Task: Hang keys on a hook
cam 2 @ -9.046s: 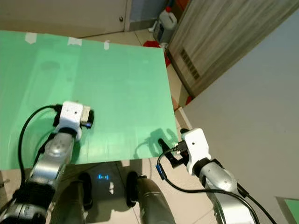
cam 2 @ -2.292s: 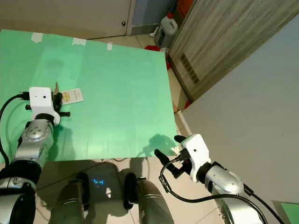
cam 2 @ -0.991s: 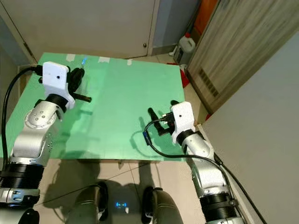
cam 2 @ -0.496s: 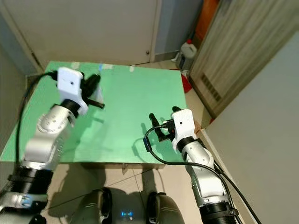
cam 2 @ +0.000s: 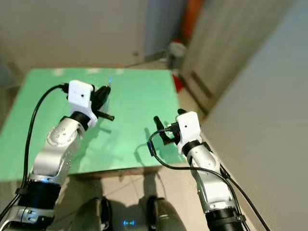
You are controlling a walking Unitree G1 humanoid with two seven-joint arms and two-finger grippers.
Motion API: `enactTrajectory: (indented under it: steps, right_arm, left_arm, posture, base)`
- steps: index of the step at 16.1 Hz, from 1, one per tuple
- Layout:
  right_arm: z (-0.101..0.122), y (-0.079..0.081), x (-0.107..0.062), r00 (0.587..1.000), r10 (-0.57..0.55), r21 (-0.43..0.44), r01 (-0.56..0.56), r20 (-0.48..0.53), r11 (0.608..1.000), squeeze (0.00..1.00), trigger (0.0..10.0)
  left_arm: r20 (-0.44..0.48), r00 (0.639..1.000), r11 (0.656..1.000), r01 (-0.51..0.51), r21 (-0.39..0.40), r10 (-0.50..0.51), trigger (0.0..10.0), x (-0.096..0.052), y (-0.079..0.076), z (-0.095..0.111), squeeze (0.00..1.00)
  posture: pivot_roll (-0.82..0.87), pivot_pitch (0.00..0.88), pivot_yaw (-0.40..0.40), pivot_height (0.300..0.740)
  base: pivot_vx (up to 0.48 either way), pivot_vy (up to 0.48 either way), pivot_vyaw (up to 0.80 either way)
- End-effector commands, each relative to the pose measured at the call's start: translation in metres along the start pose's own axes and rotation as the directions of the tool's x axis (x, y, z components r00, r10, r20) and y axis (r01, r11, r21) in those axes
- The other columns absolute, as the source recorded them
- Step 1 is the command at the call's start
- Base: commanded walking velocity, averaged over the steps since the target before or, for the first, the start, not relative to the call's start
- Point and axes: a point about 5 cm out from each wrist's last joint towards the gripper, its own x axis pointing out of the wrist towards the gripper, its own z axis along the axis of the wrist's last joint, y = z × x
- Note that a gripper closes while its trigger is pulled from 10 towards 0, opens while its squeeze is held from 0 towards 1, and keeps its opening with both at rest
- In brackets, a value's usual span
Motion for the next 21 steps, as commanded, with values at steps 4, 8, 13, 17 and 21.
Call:
enactTrajectory:
  steps: [4,8,13,17,21]
  right_arm:
    - [0.0004,-0.0014,-0.0004,1.000,0.003,-0.012,-0.003,-0.002,1.000,0.00,10.0]
    - [-0.0007,0.0000,-0.0011,1.000,0.002,-0.009,-0.002,-0.004,1.000,0.00,10.0]
    - [-0.0025,-0.0001,-0.0007,1.000,0.001,-0.004,-0.001,-0.008,1.000,0.00,10.0]
    - [-0.0036,-0.0006,-0.0011,1.000,0.000,-0.003,0.000,-0.014,1.000,0.00,10.0]
    - [-0.0042,-0.0025,-0.0042,1.000,-0.010,-0.005,0.009,-0.017,1.000,0.00,10.0]
  left_arm:
    - [0.009,1.000,0.999,0.022,0.029,-0.022,0.0,0.0009,-0.0050,0.0006,0.00]
    - [0.008,1.000,0.999,0.027,0.036,-0.027,0.0,0.0023,-0.0049,0.0001,0.00]
    - [0.020,0.999,0.999,0.032,0.038,-0.032,0.0,0.0042,-0.0020,0.0018,0.00]
    - [0.029,0.998,0.998,0.046,0.041,-0.047,0.0,0.0045,-0.0036,0.0017,0.00]
    - [0.014,0.999,0.999,0.035,0.038,-0.035,0.0,-0.0003,-0.0011,-0.0060,0.00]
  posture:
    - [-0.07,0.135,-0.063,0.710]
    - [-0.07,0.130,-0.056,0.710]
    - [-0.07,0.115,-0.055,0.710]
    - [-0.07,0.113,-0.058,0.710]
    - [-0.08,0.126,-0.059,0.710]
  base:
    - [0.000,-0.480,-0.76]
    - [0.000,-0.475,-0.76]
    - [0.000,-0.278,-0.76]
    - [0.000,0.000,-0.74]
    - [0.000,0.000,-0.73]
